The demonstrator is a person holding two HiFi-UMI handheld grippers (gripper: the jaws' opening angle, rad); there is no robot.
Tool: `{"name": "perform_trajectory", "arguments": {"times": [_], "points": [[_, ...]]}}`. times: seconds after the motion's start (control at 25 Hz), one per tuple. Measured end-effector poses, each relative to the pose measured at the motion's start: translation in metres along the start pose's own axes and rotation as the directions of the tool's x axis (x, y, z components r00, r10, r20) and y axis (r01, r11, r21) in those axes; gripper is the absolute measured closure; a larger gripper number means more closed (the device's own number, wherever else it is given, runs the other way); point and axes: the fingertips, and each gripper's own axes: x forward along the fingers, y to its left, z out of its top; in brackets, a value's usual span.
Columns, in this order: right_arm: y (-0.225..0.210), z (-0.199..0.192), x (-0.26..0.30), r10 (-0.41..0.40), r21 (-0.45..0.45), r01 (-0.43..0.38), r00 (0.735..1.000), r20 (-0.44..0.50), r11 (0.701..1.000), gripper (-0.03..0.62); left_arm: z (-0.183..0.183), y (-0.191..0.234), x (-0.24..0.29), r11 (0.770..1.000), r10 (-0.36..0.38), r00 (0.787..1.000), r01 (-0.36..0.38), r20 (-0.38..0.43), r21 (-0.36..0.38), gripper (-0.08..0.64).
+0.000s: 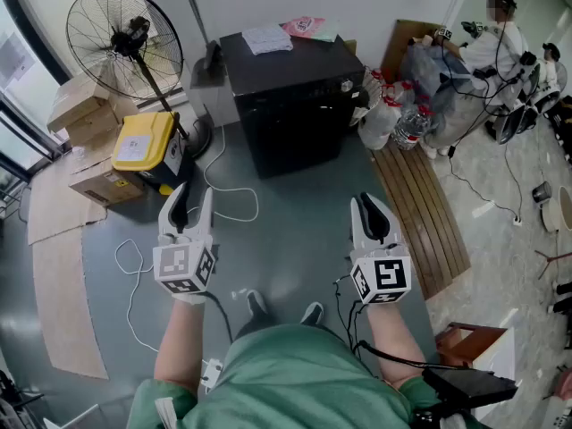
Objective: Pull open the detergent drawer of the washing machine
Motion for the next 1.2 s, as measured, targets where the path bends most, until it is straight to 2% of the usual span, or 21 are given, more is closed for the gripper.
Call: {"name": "perform_trajectory", "arguments": {"times": [0.4, 0.84, 1.04, 1.2], "points": [[0.063, 0.006, 0.021, -0.031, -0.01, 0.031, 0.999, -0.027, 0.999, 0.535, -0.008, 0.077, -0.022, 0.999, -0.003, 1.0, 0.003, 0.002, -0.037, 0.385], [0.097, 0.03, 0.063, -0.12, 0.042, 0.12, 0.993, 0.003, 0.992, 0.534, 0.0, 0.151, -0.014, 0.999, -0.029, 0.999, 0.03, 0.046, -0.038, 0.385], [0.115, 0.025, 0.073, -0.149, 0.052, 0.149, 0.989, -0.008, 0.987, 0.532, -0.009, 0.176, -0.01, 0.997, -0.059, 0.997, 0.061, 0.048, -0.044, 0.385], [0.127, 0.02, 0.08, -0.154, 0.033, 0.156, 0.987, -0.035, 0.987, 0.532, -0.014, 0.196, -0.008, 0.998, -0.054, 0.998, 0.056, 0.045, -0.04, 0.385]]}}
